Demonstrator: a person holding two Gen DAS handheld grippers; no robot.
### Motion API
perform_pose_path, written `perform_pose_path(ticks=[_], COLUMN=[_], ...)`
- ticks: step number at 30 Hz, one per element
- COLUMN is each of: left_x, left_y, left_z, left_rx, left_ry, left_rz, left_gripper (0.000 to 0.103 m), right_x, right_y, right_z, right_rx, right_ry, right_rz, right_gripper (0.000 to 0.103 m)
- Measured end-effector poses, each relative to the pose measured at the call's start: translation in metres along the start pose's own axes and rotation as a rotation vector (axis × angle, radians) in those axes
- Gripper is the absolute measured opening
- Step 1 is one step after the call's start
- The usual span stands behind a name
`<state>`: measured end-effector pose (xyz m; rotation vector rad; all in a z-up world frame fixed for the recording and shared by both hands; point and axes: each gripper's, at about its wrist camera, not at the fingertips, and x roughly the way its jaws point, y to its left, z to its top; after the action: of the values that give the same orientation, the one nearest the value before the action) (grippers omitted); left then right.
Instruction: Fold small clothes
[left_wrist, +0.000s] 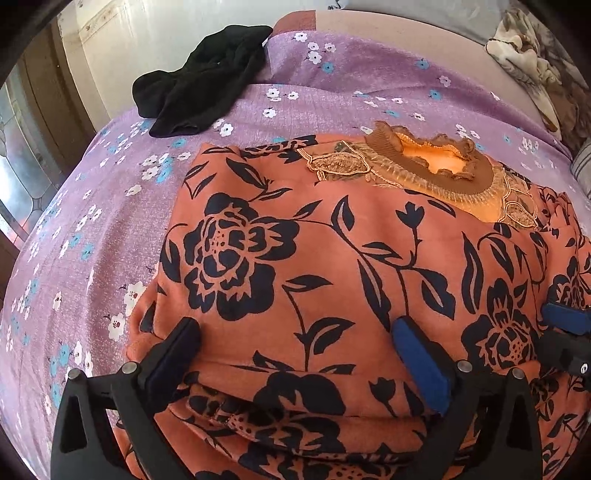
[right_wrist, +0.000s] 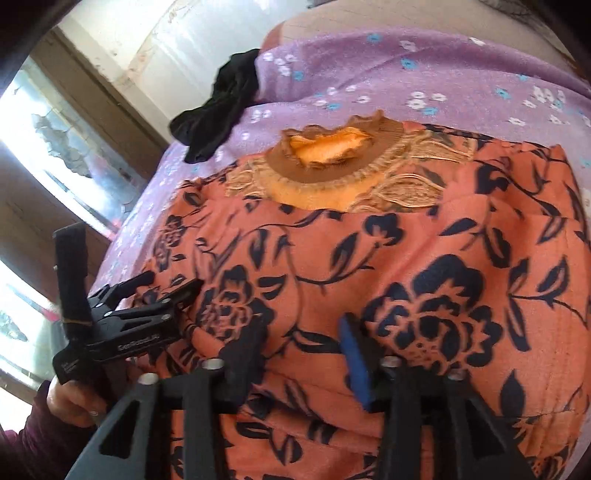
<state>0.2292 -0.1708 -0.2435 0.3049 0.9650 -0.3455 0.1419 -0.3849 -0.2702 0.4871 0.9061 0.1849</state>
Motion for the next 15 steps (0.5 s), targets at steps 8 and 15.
perform_pose_path(ticks=[8, 15], left_x=[0.002, -0.007], left_y=[0.004, 0.016], left_z=[0.001, 0.017], left_rx=[0.0, 0.012], left_ry=[0.017, 0.02], left_rz=[-0.022, -0.018], left_gripper=[0.103, 0.103], right_x=[-0.004, -0.047], right_y=[-0.005, -0.021], right_z=[0.0, 0.015], right_rx=[0.064, 0.074], right_ry=[-0.041, -0.178], right_rz=[-0.014, -0.177], right_gripper=[0.062, 0.04])
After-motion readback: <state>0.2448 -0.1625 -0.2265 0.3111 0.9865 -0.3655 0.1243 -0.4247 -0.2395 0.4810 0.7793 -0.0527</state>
